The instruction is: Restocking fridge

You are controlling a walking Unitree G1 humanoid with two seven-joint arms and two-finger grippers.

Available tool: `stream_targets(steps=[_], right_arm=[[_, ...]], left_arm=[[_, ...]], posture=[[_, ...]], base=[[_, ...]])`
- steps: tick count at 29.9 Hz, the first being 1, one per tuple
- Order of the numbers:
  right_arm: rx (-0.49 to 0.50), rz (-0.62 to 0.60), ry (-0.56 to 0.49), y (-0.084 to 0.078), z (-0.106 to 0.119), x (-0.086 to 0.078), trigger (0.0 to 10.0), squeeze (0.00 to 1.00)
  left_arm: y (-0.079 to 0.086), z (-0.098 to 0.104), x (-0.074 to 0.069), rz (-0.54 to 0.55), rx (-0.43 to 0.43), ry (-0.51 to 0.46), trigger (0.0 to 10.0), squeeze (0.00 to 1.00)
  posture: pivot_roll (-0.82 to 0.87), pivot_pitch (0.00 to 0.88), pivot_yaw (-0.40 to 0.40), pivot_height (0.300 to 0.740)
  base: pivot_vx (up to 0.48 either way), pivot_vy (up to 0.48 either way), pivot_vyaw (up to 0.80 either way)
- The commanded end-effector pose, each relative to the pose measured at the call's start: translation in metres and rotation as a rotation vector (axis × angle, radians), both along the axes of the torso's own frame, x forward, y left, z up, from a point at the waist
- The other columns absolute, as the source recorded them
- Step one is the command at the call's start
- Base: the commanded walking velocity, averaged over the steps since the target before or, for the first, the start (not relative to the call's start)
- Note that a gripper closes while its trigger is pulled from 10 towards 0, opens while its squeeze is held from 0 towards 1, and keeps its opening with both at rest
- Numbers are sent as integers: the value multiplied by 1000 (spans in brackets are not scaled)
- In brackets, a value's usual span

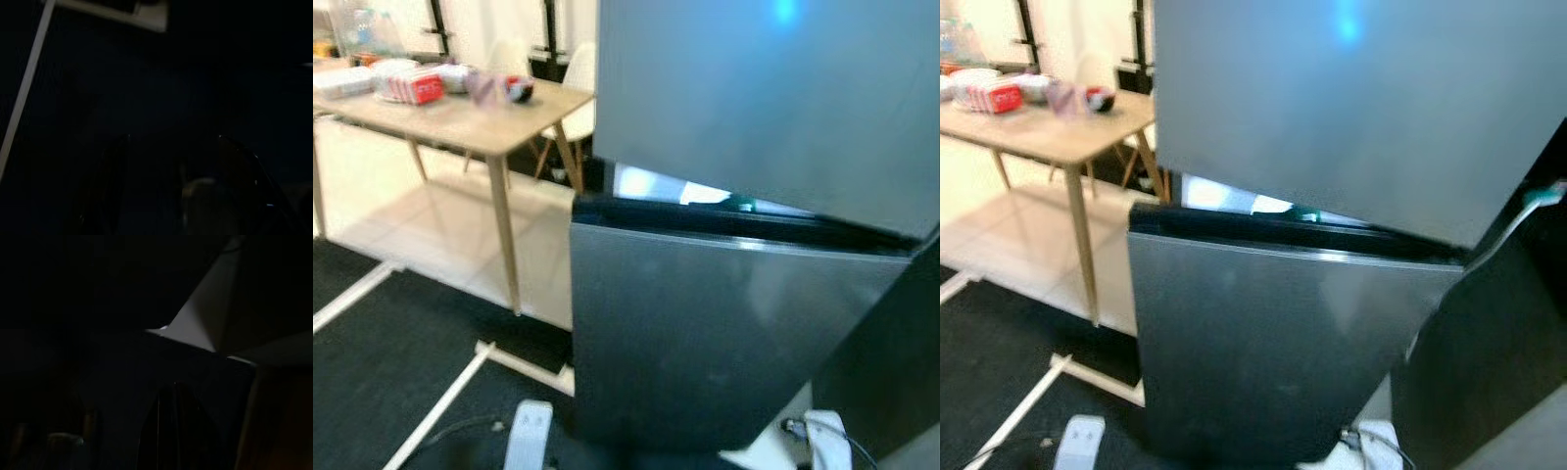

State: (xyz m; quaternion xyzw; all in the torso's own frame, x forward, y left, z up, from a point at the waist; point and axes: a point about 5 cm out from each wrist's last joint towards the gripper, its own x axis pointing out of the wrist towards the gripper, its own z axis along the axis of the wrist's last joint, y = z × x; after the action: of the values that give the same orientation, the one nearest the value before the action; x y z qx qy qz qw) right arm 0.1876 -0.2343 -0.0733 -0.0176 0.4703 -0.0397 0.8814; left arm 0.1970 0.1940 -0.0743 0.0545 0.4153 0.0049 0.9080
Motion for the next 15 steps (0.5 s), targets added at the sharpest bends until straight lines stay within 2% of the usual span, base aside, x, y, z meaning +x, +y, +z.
stream_targets(steps=[1, 7, 15], right_arm=[[18, -23, -3, 2, -1, -2, 10000, 0], [24, -31, 2, 2, -2, -4, 10000, 0], [21, -18, 14, 2, -4, -7, 10000, 0]], left_arm=[[0, -1, -3, -14, 7, 10, 10000, 0], [0, -1, -3, -22, 9, 12, 10000, 0], [-1, -1, -2, -50, -5, 4, 10000, 0]], posture=[[17, 0, -91, 738], [17, 0, -90, 738], [17, 0, -89, 738]], base=[[0, 0, -800], [0, 0, -774], [0, 0, 0]])
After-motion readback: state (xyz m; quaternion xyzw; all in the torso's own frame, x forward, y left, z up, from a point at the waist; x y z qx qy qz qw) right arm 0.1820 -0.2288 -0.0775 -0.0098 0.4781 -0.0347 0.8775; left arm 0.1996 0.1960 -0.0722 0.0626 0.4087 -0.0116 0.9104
